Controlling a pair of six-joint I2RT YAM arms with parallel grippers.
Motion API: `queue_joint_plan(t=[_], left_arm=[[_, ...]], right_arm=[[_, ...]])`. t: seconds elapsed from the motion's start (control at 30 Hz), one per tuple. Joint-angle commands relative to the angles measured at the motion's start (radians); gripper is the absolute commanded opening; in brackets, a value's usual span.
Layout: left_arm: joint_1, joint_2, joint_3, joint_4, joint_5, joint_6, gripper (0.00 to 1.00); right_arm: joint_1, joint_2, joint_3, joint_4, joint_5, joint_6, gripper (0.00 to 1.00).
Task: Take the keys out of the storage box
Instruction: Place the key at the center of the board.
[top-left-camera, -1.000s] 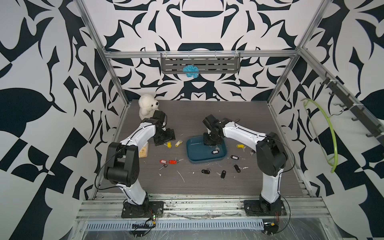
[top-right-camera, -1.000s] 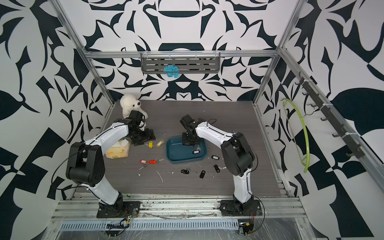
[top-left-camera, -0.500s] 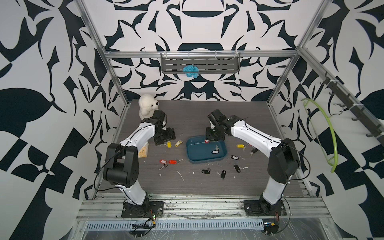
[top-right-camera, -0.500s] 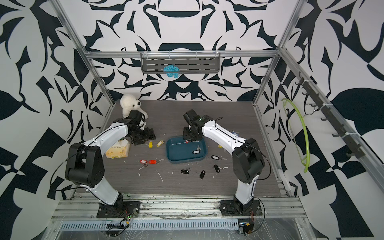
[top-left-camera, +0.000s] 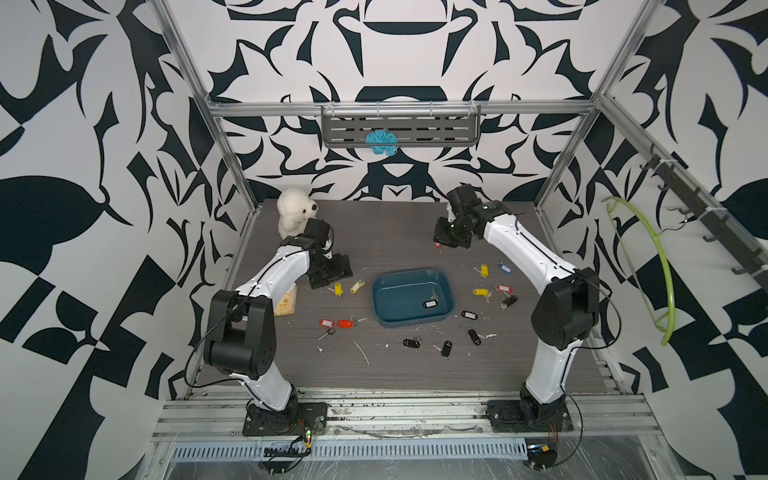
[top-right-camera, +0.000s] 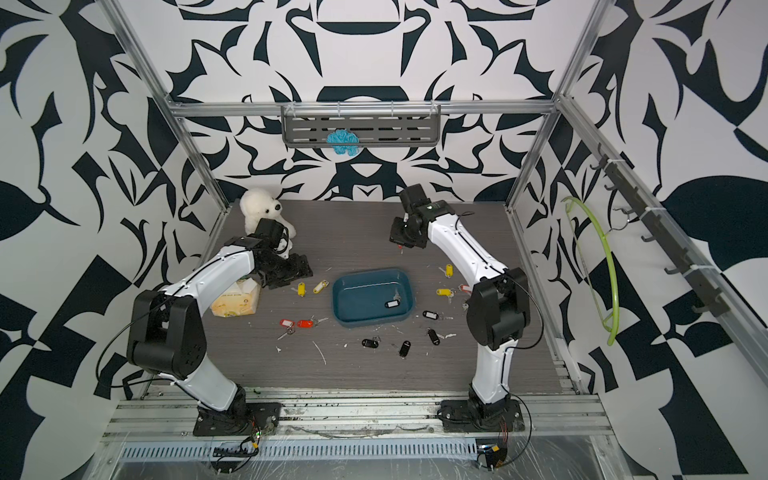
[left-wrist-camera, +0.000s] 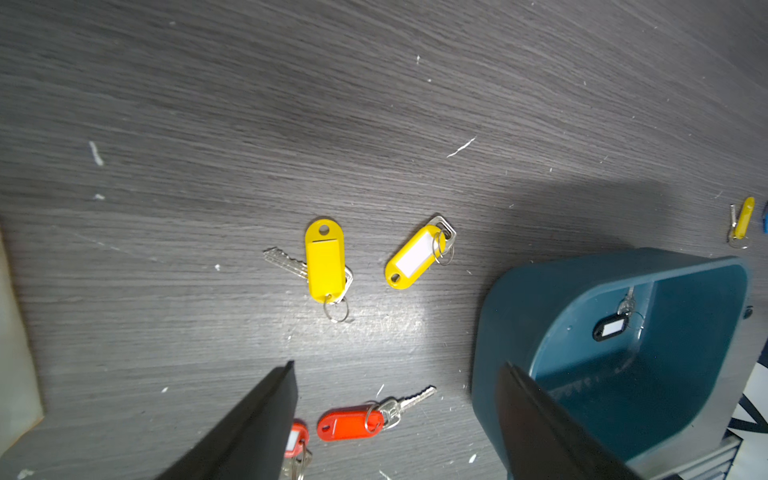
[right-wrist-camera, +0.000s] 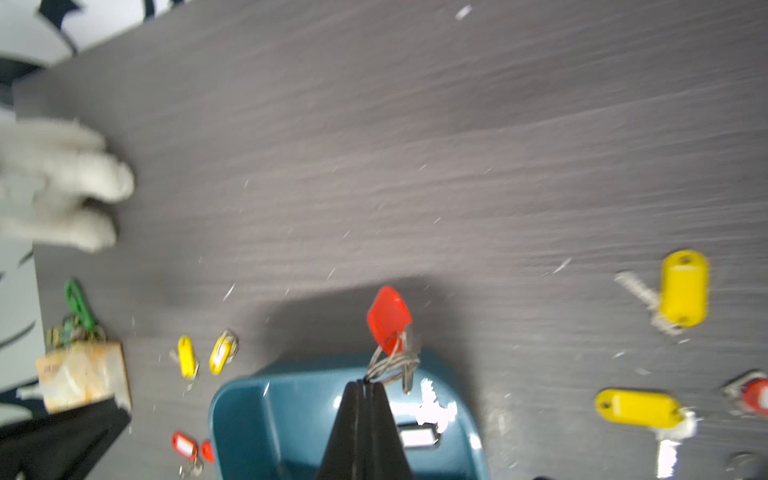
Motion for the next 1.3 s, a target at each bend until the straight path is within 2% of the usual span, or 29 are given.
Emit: queue_joint_plan(t=[0.0,0.27,0.53,0.6,0.67,0.7,0.77,0.87,1.0,1.13,1.27], left_arm=[[-0.011,-0.027,-0.022,0.009,0.021,-0.004,0.82],[-0.035,-0.018,-0.017,0.009,0.026,-0.013,0.82],[-0.07,-0.012,-0.014,0.009,0.018,-0.024,0.82],[-0.072,-0.008,-0.011,0.009,0.016,-0.025,0.82],[-0.076,-0.005,-0.01,0.009,0.016,-0.025,0.82],[-0.078,-0.004,-0.008,0.01,0.015,-0.027,0.82],[-0.082,0.001,-0.005,0.01,0.015,-0.027,0.82],[-0.088,0.007,-0.001,0.012,0.013,-0.028,0.82],[-0.098,0.013,0.0,0.019,0.009,-0.034,0.82],[-0.109,0.018,0.001,0.024,0.006,-0.039,0.82],[-0.115,0.019,0.001,0.027,0.004,-0.04,0.82]], right_arm=[[-0.062,0.053,0.062,-0.03,-0.015,-0.046,0.0],[-0.14,0.224,0.151,-0.032,-0.044,-0.08,0.0],[-0.16,0.289,0.141,0.0,-0.067,-0.078,0.0],[-0.161,0.289,0.133,0.002,-0.068,-0.078,0.15],[-0.161,0.282,0.123,0.003,-0.069,-0.081,0.41],[-0.161,0.277,0.117,0.002,-0.068,-0.083,0.47],[-0.163,0.256,0.105,-0.005,-0.062,-0.086,0.53],[-0.162,0.194,0.082,-0.03,-0.054,-0.089,0.54],[-0.134,0.081,0.018,-0.094,-0.047,-0.081,0.47],[-0.021,-0.003,-0.041,-0.204,-0.024,-0.081,0.47],[0.106,-0.082,-0.174,-0.207,-0.041,-0.016,0.47]])
